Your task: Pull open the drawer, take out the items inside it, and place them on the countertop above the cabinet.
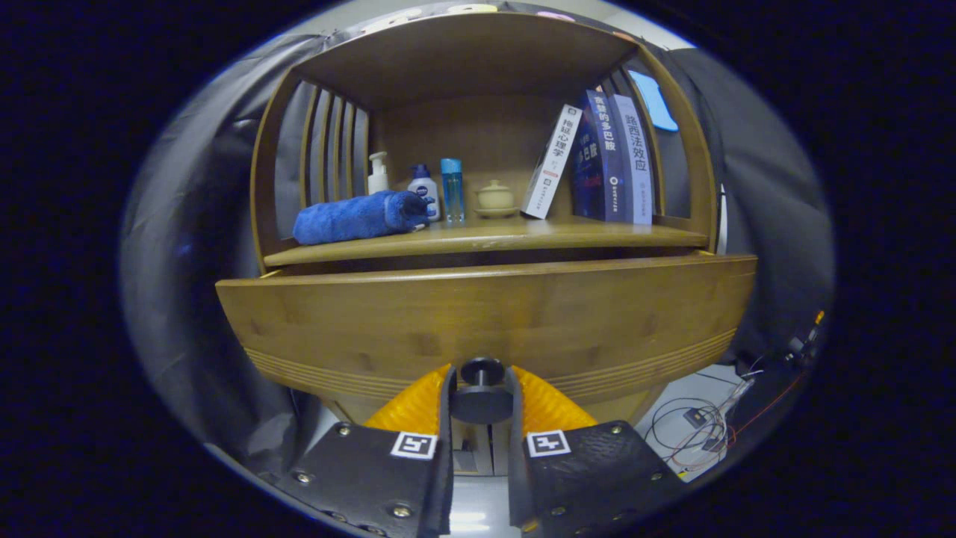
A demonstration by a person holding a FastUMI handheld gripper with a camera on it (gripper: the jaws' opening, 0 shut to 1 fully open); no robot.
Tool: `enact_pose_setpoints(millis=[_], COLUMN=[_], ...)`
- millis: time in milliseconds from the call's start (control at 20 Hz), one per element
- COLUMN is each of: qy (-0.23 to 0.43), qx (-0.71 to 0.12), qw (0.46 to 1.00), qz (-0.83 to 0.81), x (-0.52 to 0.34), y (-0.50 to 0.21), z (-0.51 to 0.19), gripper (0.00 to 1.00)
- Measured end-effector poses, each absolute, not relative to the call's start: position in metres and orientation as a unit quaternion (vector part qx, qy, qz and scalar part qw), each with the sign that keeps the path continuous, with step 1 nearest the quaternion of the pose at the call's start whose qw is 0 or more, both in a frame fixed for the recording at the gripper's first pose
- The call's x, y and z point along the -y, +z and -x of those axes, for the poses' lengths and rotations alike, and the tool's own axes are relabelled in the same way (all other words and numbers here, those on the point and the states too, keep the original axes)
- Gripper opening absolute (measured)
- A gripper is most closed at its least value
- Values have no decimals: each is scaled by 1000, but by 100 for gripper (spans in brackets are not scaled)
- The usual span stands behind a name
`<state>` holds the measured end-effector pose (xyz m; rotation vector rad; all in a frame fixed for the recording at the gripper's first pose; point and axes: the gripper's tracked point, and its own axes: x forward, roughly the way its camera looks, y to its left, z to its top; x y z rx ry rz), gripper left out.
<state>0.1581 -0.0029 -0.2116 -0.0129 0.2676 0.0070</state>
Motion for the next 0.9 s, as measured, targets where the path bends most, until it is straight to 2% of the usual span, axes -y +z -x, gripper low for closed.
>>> enact_pose_setpoints(millis=[900], qy=[50], qx=[-112], qw=[992], qz=[20], x=[-3], y=[-223], z=[-35], gripper=[29])
